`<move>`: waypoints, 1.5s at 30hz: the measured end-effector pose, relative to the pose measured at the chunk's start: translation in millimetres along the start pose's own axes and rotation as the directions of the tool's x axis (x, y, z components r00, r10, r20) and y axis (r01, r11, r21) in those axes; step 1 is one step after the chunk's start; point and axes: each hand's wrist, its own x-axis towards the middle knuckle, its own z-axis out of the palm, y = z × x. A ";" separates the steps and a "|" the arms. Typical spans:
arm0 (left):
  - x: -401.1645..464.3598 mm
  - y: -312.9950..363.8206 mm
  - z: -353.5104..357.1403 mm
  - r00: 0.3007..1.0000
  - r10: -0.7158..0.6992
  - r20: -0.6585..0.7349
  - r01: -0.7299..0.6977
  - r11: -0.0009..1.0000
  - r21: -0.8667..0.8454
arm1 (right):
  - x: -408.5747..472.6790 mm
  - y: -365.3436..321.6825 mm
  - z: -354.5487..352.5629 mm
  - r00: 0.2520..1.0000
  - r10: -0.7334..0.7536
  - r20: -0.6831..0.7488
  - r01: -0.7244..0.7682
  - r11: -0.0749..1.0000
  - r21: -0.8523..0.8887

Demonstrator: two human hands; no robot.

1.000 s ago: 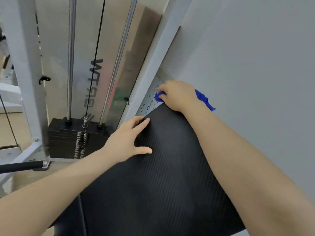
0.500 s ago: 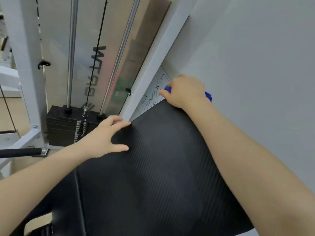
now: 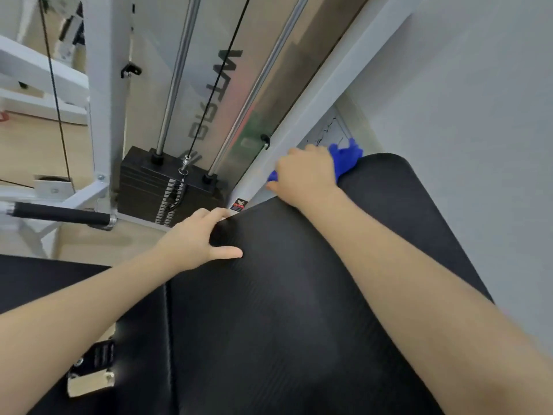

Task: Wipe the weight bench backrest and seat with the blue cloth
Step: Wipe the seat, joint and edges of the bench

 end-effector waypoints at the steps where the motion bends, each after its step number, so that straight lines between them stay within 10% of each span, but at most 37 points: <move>1: -2.2 -3.5 1.4 1.000 0.000 0.004 0.000 1.000 -0.019 | 1.1 8.7 1.0 0.994 0.105 0.007 -0.104 0.994 -0.027; 4: -7.6 -16.4 2.3 0.997 0.059 0.048 -0.056 0.996 -0.063 | 4.6 -18.1 10.9 0.971 0.235 0.044 -0.236 0.971 0.029; 11: -20.2 -49.2 17.0 0.996 0.040 -0.081 -0.053 0.985 -0.166 | 7.3 -86.5 20.0 0.991 -0.037 0.130 0.020 0.991 0.131; 17: -28.1 -52.6 23.0 0.991 -0.078 -0.105 0.057 0.980 -0.193 | 3.3 -35.1 18.7 0.955 0.296 -0.033 -0.297 0.955 -0.014; 25: -36.0 -71.4 23.7 0.997 0.067 0.033 -0.064 0.994 -0.090 | 7.1 -120.8 40.5 0.987 -0.157 0.041 0.152 0.983 0.101; 30: -32.3 -88.7 29.9 0.998 0.053 -0.046 -0.063 0.969 -0.237 | 7.8 -109.4 48.5 0.987 0.153 -0.053 -0.150 0.987 0.055; 37: -39.5 -102.4 34.4 0.988 0.077 -0.131 -0.114 0.943 -0.312 | 24.0 -182.2 61.8 0.989 -0.067 0.132 0.051 0.991 0.122; 45: -80.1 -185.3 46.0 0.950 -0.275 0.151 0.312 0.875 -0.371 | 46.0 -194.8 71.1 0.959 0.077 0.274 -0.113 0.986 0.119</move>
